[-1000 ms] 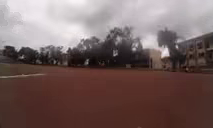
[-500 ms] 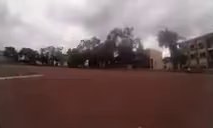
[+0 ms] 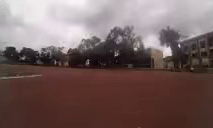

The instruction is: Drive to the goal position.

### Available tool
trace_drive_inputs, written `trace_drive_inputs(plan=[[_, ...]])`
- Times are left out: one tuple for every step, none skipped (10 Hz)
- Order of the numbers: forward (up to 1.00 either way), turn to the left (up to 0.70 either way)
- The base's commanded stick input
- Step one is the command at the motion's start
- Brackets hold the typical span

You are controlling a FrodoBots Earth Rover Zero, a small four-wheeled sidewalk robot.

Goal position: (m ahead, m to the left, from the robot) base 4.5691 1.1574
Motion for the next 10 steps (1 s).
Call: trace_drive_inputs(plan=[[0.70,0.00],[0.70,0.00],[0.70,0.00],[0.70,0.00],[0.70,0.00],[0.70,0.00],[0.70,0.00],[0.70,0.00],[0.70,0.00],[0.70,0.00]])
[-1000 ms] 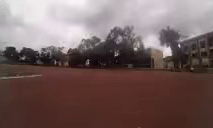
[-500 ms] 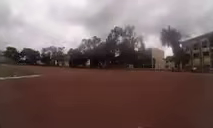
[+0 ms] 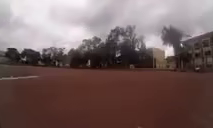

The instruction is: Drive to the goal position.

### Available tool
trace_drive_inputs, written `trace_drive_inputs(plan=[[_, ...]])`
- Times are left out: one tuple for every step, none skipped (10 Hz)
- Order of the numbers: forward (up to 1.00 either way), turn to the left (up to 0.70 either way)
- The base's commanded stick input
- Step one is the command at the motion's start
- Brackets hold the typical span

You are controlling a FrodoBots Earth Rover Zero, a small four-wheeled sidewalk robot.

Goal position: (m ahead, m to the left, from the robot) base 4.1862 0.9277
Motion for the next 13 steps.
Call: trace_drive_inputs(plan=[[0.70,0.00],[0.70,0.00],[0.70,0.00],[0.70,0.00],[0.70,0.00],[0.70,0.00],[0.70,0.00],[0.70,0.00],[0.70,0.00],[0.70,0.00],[0.70,0.00],[0.70,0.00],[0.70,0.00]])
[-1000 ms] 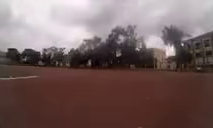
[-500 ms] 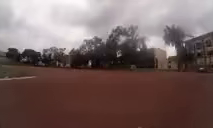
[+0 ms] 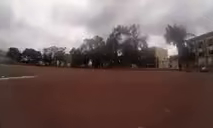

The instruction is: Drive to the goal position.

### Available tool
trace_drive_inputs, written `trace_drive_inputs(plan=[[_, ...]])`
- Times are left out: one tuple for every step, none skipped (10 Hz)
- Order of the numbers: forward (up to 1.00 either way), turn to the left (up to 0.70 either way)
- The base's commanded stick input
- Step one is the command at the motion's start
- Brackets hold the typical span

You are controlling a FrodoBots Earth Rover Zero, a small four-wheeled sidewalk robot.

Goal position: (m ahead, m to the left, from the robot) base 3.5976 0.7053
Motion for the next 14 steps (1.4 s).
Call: trace_drive_inputs(plan=[[0.70,0.00],[0.70,0.00],[0.70,0.00],[0.70,0.00],[0.70,0.00],[0.70,0.00],[0.70,0.00],[0.70,0.00],[0.70,0.00],[0.70,0.00],[0.70,0.00],[0.70,0.00],[0.70,0.00],[0.70,0.00]])
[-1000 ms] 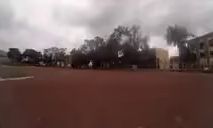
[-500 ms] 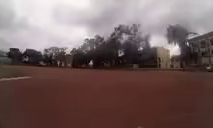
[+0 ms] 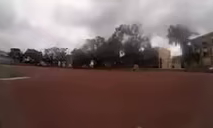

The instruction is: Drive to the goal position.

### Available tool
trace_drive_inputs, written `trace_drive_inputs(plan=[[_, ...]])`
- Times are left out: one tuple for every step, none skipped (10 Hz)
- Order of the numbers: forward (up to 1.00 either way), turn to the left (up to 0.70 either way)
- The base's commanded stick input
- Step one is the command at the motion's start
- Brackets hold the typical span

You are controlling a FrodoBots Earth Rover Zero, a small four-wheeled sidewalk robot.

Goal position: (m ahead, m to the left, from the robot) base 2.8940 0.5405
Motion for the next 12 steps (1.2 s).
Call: trace_drive_inputs(plan=[[0.70,0.00],[0.70,0.00],[0.70,0.00],[0.70,0.00],[0.70,0.00],[0.70,0.00],[0.70,0.00],[0.70,0.00],[0.70,0.00],[0.70,0.00],[0.70,0.00],[0.70,0.00]])
